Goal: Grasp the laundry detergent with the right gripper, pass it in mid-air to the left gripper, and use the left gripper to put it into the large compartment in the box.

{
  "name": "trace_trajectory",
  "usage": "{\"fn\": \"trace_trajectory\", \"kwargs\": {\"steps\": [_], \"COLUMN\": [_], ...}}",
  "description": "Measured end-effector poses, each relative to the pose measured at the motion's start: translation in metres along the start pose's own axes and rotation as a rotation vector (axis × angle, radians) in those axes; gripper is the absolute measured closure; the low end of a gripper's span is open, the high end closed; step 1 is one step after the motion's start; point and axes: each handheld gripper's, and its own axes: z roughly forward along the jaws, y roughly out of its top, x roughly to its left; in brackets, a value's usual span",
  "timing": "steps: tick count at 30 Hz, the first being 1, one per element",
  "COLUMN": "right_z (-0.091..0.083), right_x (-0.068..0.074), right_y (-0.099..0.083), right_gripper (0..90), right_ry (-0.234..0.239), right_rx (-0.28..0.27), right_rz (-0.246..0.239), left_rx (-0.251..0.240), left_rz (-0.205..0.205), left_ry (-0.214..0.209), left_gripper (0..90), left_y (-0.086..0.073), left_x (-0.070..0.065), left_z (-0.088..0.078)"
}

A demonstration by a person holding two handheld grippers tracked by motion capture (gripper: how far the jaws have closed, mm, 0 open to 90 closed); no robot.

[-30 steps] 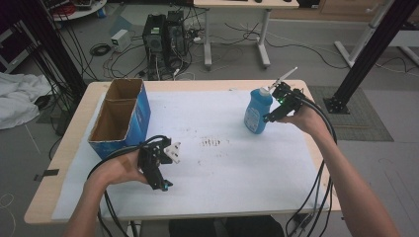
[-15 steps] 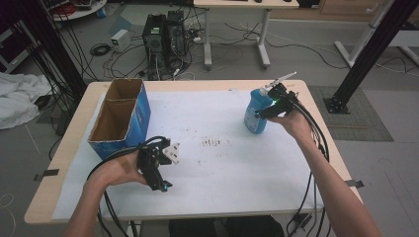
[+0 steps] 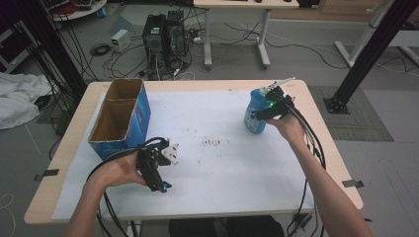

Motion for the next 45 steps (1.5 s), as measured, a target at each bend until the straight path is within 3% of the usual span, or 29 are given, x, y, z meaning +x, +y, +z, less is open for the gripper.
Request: {"fn": "trace_trajectory", "kwargs": {"steps": [2, 15, 27, 36, 37, 45], "right_z": [0.003, 0.014, 0.022, 0.022, 0.022, 0.024], "right_x": [0.001, 0.002, 0.002, 0.000, 0.000, -0.001], "right_y": [-0.001, -0.005, -0.009, -0.011, -0.011, -0.011], "right_gripper": [11.8, 12.1, 16.5, 19.9, 23.3, 25.5], "right_ry": [-0.006, 0.019, 0.024, 0.030, 0.032, 0.042], "right_rx": [-0.014, -0.060, -0.105, -0.107, -0.107, -0.123], "right_rz": [0.032, 0.072, 0.081, 0.124, 0.123, 0.115], "left_rx": [-0.006, -0.003, 0.004, 0.001, 0.002, 0.005], "left_rz": [-0.005, -0.005, -0.004, -0.009, -0.008, -0.010], "left_ry": [-0.001, -0.008, -0.007, -0.005, -0.004, -0.005], "left_gripper": [17.3, 17.3, 17.3, 17.3, 17.3, 17.3], "left_y": [0.000, -0.002, -0.005, -0.006, -0.006, -0.008], "left_x": [0.000, 0.000, 0.000, -0.001, -0.001, -0.001], "left_z": [0.001, 0.003, 0.003, 0.003, 0.003, 0.005]}}
